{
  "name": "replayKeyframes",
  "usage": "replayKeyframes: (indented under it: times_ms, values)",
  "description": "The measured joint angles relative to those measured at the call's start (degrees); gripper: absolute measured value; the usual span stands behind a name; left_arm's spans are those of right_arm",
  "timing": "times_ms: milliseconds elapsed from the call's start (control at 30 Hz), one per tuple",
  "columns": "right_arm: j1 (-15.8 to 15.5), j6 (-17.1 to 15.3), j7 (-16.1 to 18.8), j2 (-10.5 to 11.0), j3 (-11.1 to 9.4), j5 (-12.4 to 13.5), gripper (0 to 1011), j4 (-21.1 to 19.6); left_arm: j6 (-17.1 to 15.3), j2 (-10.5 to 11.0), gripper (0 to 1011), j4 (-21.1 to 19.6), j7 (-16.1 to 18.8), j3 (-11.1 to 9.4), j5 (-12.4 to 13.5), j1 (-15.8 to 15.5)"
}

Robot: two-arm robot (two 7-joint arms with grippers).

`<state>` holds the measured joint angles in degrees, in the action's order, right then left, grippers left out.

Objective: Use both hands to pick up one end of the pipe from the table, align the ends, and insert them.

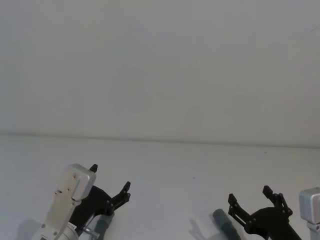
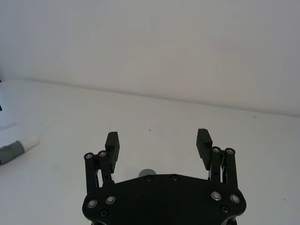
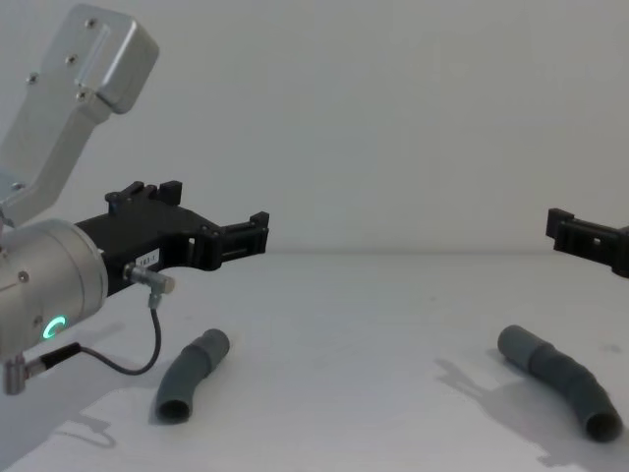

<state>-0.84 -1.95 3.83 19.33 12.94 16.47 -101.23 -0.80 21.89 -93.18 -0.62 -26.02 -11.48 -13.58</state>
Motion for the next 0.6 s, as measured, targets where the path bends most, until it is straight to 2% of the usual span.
replayKeyframes:
  times_ms: [600]
  values:
    - [0.0,0.0,0.0,0.0,0.0,0.0,1002,0.0,0.0,0.0,1001,0.0,0.0,0.0,0.0,0.0]
